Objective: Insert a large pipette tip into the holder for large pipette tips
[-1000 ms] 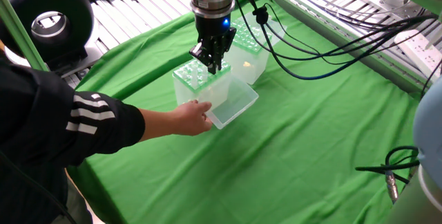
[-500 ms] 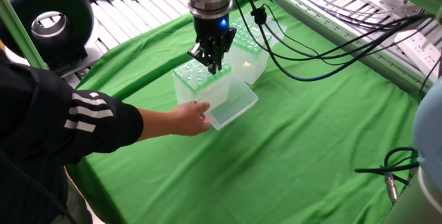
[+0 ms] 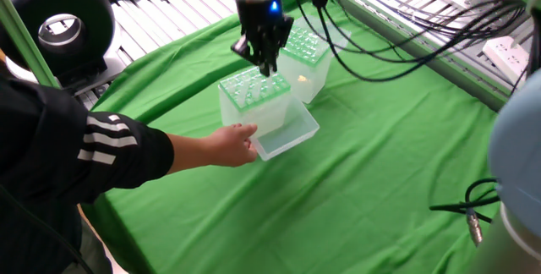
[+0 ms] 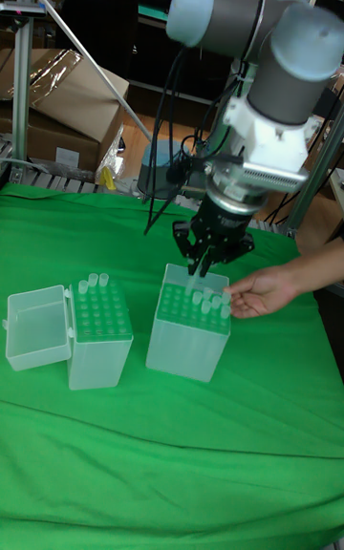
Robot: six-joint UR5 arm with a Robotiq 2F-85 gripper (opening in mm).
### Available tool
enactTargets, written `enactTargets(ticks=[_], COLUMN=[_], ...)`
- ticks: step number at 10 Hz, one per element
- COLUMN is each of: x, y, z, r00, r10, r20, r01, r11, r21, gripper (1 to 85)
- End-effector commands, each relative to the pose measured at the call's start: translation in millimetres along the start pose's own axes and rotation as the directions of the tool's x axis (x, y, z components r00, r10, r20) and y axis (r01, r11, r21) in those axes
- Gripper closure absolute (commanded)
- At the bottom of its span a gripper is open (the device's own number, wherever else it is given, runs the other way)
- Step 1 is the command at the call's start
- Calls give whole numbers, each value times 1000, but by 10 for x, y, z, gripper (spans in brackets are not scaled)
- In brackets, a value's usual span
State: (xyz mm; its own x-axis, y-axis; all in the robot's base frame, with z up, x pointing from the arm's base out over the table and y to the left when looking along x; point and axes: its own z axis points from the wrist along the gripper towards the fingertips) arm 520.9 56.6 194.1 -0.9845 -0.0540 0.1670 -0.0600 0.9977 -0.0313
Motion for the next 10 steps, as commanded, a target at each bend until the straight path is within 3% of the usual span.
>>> enactTargets(ticks=[1, 4, 6, 9, 10], x=[174, 237, 82, -245, -246], y=[-59, -143, -85, -160, -208], z=[-436, -585, -583, -603, -603], r00=[999, 998, 999, 991, 991], r10=[-26, -44, -37, -13, -11], r20=[-44, -55, 6, 130, 130], r01=[26, 43, 37, 14, 9], r11=[1000, 999, 999, 1000, 1000], r21=[-6, -19, -38, -8, 10], gripper=[847, 843, 847, 847, 847])
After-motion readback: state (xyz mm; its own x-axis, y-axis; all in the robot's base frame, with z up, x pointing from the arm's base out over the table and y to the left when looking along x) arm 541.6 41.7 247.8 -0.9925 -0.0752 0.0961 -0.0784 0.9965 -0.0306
